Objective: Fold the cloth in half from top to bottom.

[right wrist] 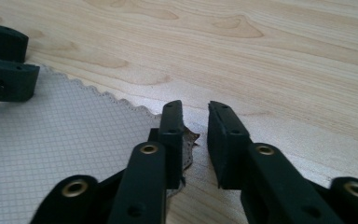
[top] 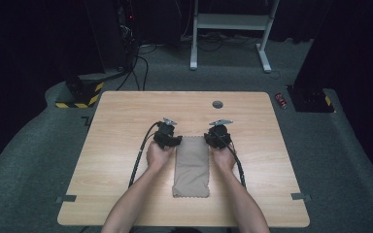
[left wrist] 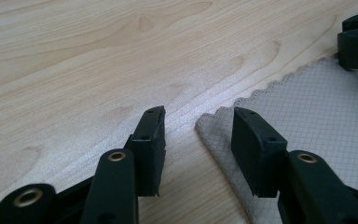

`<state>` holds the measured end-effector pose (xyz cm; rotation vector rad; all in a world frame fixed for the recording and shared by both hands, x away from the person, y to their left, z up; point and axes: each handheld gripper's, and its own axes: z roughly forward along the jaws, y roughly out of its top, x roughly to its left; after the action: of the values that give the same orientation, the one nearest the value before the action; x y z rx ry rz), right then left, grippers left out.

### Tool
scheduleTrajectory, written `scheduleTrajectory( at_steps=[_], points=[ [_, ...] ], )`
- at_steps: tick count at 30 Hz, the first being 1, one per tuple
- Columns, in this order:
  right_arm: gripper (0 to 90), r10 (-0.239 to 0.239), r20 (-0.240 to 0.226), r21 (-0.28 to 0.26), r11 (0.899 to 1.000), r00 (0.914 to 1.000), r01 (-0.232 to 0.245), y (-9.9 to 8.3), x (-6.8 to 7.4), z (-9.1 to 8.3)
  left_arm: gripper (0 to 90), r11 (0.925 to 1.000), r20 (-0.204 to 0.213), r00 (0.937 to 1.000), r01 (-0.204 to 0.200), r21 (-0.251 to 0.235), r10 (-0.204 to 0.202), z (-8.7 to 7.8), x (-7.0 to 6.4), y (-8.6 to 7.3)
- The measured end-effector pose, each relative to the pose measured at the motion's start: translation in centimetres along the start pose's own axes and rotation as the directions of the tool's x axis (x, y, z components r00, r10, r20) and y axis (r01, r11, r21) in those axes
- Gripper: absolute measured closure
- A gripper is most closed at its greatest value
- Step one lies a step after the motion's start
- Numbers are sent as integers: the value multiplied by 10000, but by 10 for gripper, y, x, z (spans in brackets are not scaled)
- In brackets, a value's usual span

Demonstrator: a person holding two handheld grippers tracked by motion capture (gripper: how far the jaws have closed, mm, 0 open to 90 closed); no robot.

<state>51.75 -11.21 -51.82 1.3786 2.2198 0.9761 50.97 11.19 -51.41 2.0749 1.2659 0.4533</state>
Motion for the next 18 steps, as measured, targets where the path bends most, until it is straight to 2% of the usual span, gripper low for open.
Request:
scheduleTrajectory(
  at_steps=[1,4,7,12,16,18],
  points=[
    [714,-48,3,-46,10000,10000,48,0,0,1,552,9998,-77,9998,-177,93,178,0,-1,1],
    [698,-220,-4,-89,9997,9998,220,0,3,2,560,9990,-66,9995,-291,345,293,1,-2,5],
    [737,-544,-1,-46,9985,9985,544,0,7,2,589,9984,31,9994,-354,429,353,2,-3,7],
    [829,-554,-272,43,9984,9981,555,0,6,1,702,9977,259,9983,-529,419,518,2,-5,8],
    [866,-534,-402,103,9985,9978,538,1,7,1,796,9988,590,9978,-326,372,304,3,-4,8],
    [872,-496,-477,99,9987,9976,501,1,6,1,853,9992,931,9956,-105,398,68,4,0,8]
  ],
)
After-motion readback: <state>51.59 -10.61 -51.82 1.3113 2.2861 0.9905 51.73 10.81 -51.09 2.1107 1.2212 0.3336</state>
